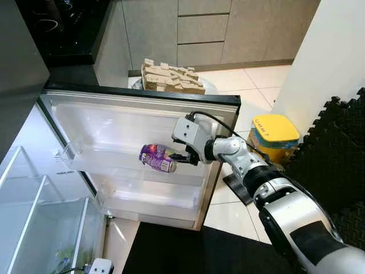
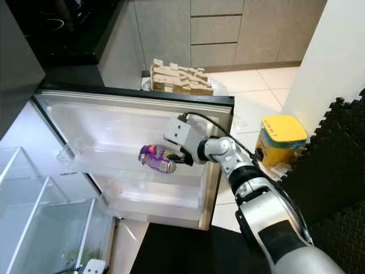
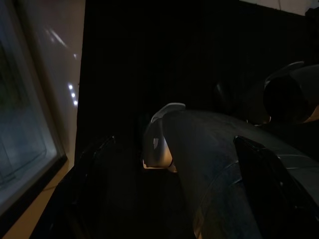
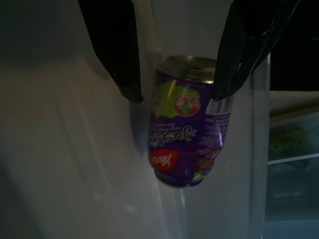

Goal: Restocking fridge

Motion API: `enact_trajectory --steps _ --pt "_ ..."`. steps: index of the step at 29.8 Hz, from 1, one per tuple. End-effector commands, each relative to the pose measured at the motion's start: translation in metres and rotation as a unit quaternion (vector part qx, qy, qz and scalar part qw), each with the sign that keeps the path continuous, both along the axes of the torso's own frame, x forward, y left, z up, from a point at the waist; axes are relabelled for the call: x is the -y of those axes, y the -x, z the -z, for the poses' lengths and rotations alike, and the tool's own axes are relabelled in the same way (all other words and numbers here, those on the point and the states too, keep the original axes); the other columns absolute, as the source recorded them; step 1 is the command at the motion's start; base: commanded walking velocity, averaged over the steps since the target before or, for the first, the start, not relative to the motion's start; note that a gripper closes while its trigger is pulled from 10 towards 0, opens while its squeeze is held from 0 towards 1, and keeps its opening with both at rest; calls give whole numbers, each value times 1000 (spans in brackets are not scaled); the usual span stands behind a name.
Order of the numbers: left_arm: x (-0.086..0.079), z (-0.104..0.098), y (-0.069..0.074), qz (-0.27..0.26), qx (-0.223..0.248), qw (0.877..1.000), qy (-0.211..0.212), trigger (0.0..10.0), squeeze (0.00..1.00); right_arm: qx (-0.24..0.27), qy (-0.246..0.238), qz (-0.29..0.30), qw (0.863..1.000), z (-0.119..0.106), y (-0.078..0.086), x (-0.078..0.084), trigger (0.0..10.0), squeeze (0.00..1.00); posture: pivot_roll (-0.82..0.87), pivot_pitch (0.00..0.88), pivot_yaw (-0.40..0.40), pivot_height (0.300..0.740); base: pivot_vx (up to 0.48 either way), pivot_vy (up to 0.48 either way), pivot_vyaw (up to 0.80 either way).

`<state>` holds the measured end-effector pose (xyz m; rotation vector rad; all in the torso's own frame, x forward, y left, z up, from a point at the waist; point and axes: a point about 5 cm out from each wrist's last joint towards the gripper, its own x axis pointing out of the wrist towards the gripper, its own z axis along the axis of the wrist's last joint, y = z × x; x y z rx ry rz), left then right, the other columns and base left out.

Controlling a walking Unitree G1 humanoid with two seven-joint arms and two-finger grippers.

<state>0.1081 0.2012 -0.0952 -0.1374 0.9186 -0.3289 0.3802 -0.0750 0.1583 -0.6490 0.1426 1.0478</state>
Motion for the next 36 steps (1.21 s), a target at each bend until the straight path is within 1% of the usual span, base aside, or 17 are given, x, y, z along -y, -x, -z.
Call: enact_trajectory --steps 1,3,9,10,11,16,19,20,21,22,23,28,36 --pt "3 6 22 13 -38 999 5 10000 0 2 1 -5 1000 -3 -1 -1 10000 0 -15 163 -26 740 0 0 0" --pt "0 7 26 13 -41 999 3 10000 0 2 0 1 1000 -6 -3 0 10000 0 -10 180 -23 740 0 0 0" --pt "-2 7 31 15 -45 999 4 10000 0 6 -9 5 1000 -12 -5 0 10000 0 -4 198 -20 740 0 0 0" --pt "-3 7 33 16 -46 999 4 10000 0 6 -15 4 1000 -15 -6 -1 10000 39 -3 201 -20 740 0 0 0" --pt "-3 7 34 16 -46 999 4 10000 0 4 -17 -4 1000 -17 -6 -1 10000 1000 0 210 -21 740 0 0 0" --pt "-4 7 38 17 -48 999 5 10000 0 6 -24 -12 1000 -23 -7 -4 10000 1000 6 223 -23 740 0 0 0" --pt "-5 7 41 17 -49 999 4 10000 0 12 -30 -19 999 -27 -7 -8 10000 1000 12 233 -23 740 0 0 0" --pt "-5 7 42 18 -49 999 4 10000 0 13 -30 -21 999 -28 -7 -10 10000 769 13 236 -23 740 0 0 0" --pt "-5 7 42 18 -49 999 4 10000 0 12 -29 -24 999 -28 -7 -11 10000 373 14 241 -22 740 0 0 0" --pt "-5 7 42 18 -49 999 4 10000 0 12 -29 -24 999 -28 -7 -11 10000 373 14 241 -22 740 0 0 0" --pt "-5 7 43 18 -49 999 5 10000 0 12 -29 -27 999 -29 -6 -13 10000 0 14 243 -23 740 0 0 0" --pt "-5 7 45 21 -48 999 6 10000 0 16 -22 -35 999 -31 -6 -18 10000 0 18 252 -28 740 0 0 0" --pt "-2 7 50 24 -48 999 10 10000 0 6 7 -63 998 -32 -4 -23 10000 0 22 265 -36 740 0 0 0"
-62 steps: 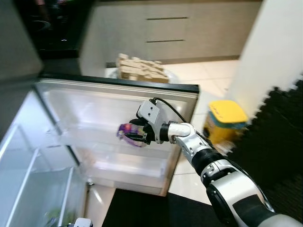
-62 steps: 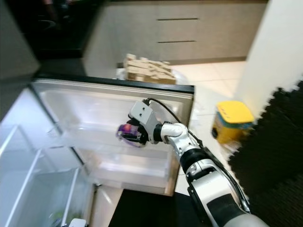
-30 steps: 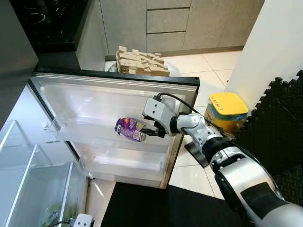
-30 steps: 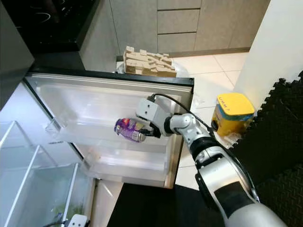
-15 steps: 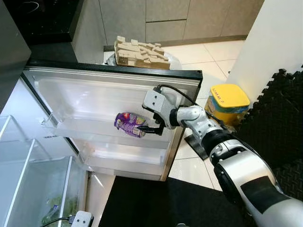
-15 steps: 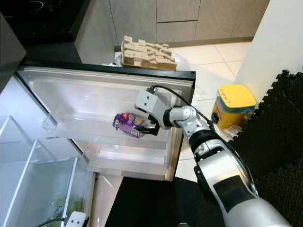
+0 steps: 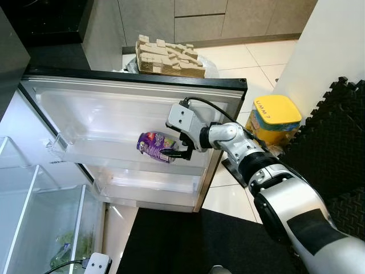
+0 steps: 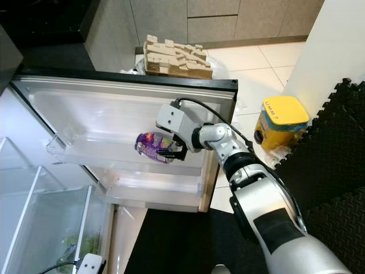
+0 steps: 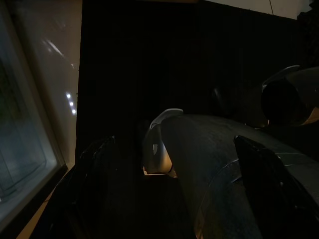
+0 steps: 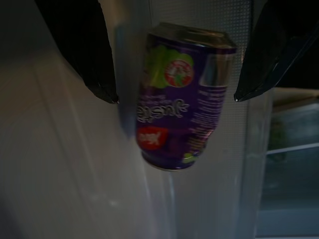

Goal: Restocking fridge

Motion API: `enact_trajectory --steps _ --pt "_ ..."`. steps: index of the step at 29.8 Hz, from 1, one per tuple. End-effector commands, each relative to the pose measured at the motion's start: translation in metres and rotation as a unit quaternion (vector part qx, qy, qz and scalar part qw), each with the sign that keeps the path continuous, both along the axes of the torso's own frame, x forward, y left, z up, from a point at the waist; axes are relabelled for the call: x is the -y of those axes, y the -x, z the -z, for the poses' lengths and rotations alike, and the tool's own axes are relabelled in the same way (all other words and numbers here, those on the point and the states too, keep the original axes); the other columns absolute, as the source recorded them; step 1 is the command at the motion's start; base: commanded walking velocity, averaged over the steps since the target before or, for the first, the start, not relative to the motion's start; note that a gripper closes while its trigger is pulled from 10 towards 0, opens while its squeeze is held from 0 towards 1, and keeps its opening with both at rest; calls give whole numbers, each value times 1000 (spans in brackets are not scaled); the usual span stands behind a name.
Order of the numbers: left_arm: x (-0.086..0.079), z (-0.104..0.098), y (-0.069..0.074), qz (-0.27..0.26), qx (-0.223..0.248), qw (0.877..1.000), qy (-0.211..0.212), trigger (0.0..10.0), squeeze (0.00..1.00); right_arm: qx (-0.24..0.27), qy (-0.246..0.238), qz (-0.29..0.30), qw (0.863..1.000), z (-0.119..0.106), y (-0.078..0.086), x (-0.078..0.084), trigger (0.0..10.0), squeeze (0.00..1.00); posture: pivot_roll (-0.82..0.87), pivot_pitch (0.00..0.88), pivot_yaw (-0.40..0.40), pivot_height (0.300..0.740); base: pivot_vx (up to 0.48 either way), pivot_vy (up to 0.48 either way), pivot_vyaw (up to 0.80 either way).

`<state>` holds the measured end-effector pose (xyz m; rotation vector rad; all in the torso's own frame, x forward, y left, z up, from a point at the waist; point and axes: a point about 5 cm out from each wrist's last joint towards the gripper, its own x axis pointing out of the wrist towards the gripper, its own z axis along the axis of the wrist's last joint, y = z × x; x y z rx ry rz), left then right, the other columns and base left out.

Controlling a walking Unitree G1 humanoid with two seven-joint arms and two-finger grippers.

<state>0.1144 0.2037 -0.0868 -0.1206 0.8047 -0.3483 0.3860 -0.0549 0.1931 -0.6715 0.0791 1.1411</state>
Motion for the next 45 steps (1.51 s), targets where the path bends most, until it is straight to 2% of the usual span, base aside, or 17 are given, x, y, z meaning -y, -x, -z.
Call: enact_trajectory --steps 1,8,17,31,39,45 --pt "0 16 57 19 -105 994 4 10000 0 -9 13 -12 1000 3 2 -3 10000 0 22 266 -36 740 0 0 0" --pt "2 16 60 20 -107 994 5 10000 0 -12 26 -32 999 0 3 -9 10000 0 28 270 -45 740 0 0 0" --pt "3 17 64 22 -107 994 8 10000 0 -8 35 -32 999 1 4 -15 10000 0 34 281 -50 740 0 0 0" --pt "9 17 65 24 -103 994 14 10000 0 29 114 -22 993 -10 -1 -23 10000 0 38 307 -65 740 0 0 0" --pt "11 17 65 26 -100 994 16 10000 0 25 159 -27 987 -11 -2 -22 10000 0 36 312 -74 740 0 0 0" --pt "12 17 64 24 -99 995 17 10000 0 17 173 -24 985 -11 -2 -21 10000 0 40 309 -77 740 0 0 0"
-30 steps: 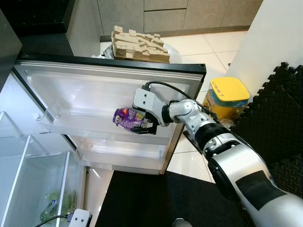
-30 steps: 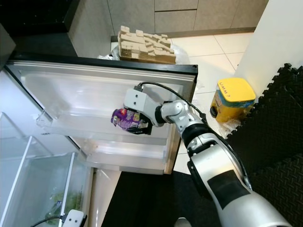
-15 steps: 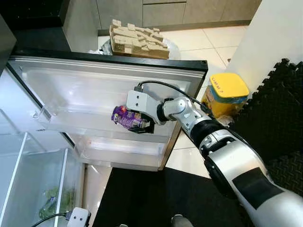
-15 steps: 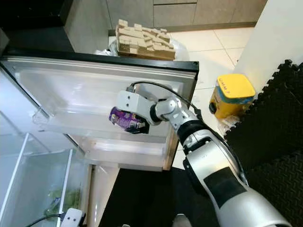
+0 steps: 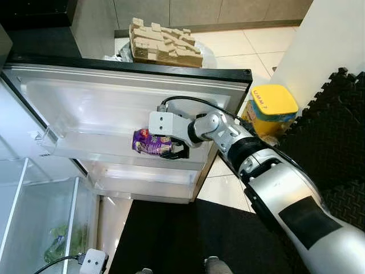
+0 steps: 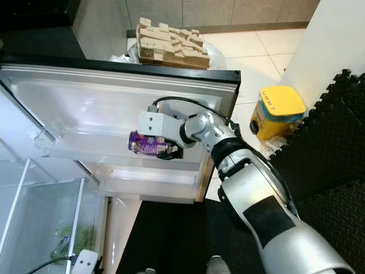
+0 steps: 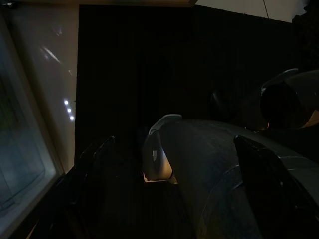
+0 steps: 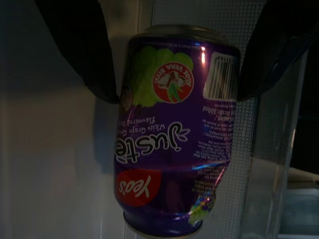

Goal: Restocking fridge

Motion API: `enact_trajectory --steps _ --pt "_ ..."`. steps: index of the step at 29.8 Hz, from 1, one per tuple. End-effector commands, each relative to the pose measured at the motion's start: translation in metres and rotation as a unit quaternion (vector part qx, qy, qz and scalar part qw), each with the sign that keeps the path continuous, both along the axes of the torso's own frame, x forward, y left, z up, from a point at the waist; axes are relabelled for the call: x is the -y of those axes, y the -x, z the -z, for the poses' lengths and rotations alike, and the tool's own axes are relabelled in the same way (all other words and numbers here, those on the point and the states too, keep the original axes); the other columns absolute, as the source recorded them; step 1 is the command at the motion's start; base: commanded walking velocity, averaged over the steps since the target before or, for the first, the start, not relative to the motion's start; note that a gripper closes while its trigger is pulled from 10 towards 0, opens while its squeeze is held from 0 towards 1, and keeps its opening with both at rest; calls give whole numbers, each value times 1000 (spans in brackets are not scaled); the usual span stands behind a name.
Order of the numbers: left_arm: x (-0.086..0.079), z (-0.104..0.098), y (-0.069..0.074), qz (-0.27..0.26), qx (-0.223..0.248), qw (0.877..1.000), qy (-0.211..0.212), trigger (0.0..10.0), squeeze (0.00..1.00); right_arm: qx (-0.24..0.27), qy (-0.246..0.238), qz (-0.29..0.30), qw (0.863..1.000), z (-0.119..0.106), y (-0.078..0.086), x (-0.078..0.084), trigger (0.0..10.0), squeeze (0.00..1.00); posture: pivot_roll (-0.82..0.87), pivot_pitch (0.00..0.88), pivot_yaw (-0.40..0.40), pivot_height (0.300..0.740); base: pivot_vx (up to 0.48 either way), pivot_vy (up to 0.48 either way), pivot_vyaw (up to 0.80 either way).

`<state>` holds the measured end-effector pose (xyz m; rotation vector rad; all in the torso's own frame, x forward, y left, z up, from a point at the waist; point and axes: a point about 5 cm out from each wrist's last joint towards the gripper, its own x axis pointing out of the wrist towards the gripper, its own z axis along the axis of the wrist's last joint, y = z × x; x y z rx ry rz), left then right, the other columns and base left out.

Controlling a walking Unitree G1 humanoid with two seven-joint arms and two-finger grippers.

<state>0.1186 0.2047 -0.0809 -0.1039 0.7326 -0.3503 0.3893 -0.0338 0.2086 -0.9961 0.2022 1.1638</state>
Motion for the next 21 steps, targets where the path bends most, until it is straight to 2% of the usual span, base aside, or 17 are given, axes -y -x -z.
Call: enact_trajectory --steps 1,6,7,10,11,13,14,15,16,21 --pt "13 23 68 24 -135 990 17 10000 0 -12 13 1 1000 4 1 1 10000 0 40 309 -77 740 0 0 0" --pt "14 23 68 25 -135 990 18 10000 0 -13 0 4 1000 3 1 -1 10000 0 37 306 -77 740 0 0 0" --pt "14 23 67 25 -135 990 18 10000 0 -10 -5 8 1000 2 0 0 0 0 36 305 -76 740 0 0 0" --pt "14 23 67 24 -134 991 18 10000 0 -7 -7 10 1000 2 0 0 0 0 36 305 -76 740 0 0 0" --pt "14 23 65 24 -133 991 18 10000 0 -3 -11 16 1000 1 -1 2 4980 0 34 302 -76 740 0 0 0" --pt "14 22 65 25 -132 991 18 10000 0 0 -13 20 1000 0 -2 3 4980 0 34 301 -75 740 0 0 0" --pt "14 22 63 25 -130 991 18 10000 0 3 -16 24 1000 -1 -3 5 7333 0 32 296 -73 740 0 0 0" --pt "14 22 62 25 -130 991 18 10000 0 3 -16 25 1000 -1 -3 6 8078 0 31 294 -72 740 0 0 0" --pt "14 22 61 26 -130 991 18 10000 0 4 -17 26 1000 -2 -3 6 10000 0 31 294 -72 740 0 0 0" --pt "15 22 56 30 -125 992 17 10000 0 15 -28 36 999 -6 -7 14 10000 0 26 281 -65 740 0 0 0"
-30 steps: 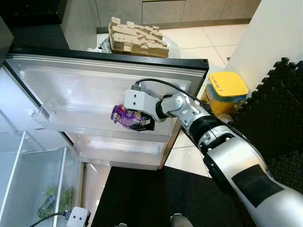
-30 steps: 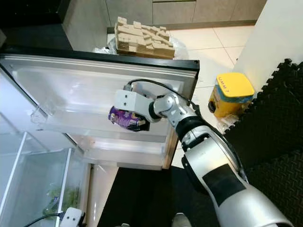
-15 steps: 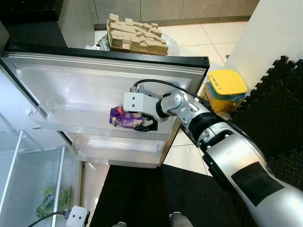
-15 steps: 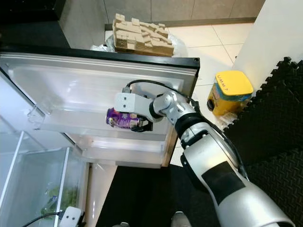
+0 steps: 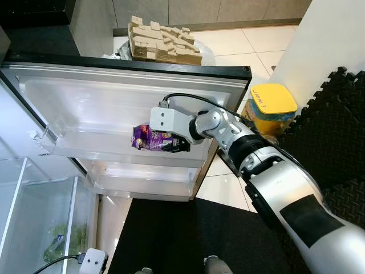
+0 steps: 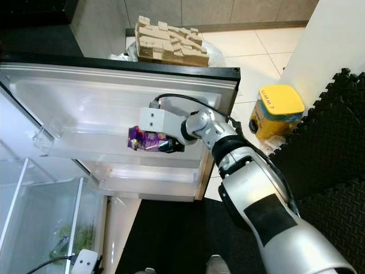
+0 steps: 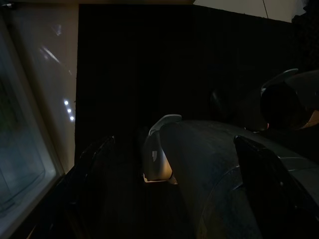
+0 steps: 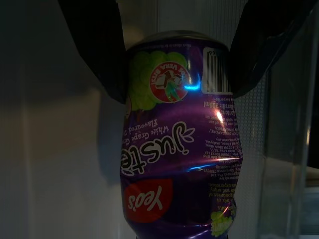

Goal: Restocking fridge

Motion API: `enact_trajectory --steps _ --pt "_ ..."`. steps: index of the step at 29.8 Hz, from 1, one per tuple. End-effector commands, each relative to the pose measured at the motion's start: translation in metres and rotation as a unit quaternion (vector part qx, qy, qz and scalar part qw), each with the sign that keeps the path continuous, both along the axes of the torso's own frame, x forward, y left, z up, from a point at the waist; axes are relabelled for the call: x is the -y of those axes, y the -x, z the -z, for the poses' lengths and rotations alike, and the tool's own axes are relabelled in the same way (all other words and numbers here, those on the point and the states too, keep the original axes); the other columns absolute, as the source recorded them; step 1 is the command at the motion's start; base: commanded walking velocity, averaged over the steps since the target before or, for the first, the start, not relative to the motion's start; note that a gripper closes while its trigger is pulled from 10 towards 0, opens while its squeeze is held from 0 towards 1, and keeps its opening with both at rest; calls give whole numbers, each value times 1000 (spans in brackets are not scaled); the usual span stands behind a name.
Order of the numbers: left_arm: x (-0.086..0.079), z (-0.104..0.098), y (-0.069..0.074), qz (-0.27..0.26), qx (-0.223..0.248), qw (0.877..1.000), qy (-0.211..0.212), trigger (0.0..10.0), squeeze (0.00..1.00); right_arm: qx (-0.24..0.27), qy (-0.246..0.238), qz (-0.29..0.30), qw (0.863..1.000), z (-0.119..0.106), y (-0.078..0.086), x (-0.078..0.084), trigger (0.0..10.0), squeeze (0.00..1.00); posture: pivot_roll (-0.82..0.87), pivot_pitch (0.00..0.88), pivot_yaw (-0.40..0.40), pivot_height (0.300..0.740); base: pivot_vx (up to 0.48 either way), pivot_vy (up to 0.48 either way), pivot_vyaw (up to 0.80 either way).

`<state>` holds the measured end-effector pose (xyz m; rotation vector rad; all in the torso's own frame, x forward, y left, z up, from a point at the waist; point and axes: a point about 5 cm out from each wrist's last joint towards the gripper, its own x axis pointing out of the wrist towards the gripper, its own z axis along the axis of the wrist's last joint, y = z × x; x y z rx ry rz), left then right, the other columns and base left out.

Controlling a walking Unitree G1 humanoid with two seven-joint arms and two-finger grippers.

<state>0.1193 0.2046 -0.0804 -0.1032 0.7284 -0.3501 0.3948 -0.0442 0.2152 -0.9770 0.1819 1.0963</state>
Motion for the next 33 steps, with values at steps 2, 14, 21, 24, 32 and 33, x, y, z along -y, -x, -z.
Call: enact_trajectory --steps 2,14,21,24,32,33 --pt "15 22 54 31 -125 992 17 10000 0 4 -22 14 1000 -3 -2 5 10000 0 24 278 -63 740 0 0 0" --pt "16 15 21 30 -81 996 19 10000 0 36 -144 26 989 -35 -8 20 10000 0 12 235 -40 740 0 0 0" --pt "16 9 3 28 -54 998 26 10000 0 8 -188 -12 982 -31 -3 25 10000 0 6 208 -31 740 0 0 0" --pt "18 4 -11 21 -29 998 42 10000 0 -39 -233 -50 970 -21 4 28 10000 0 2 184 -21 740 0 0 0" --pt "15 -8 -35 0 18 997 81 10000 0 -89 -310 -80 943 -13 11 35 10000 0 -2 153 -9 740 0 0 0" --pt "15 -8 -35 0 18 997 81 10000 0 -89 -310 -80 943 -13 11 35 10000 0 -2 153 -9 740 0 0 0"
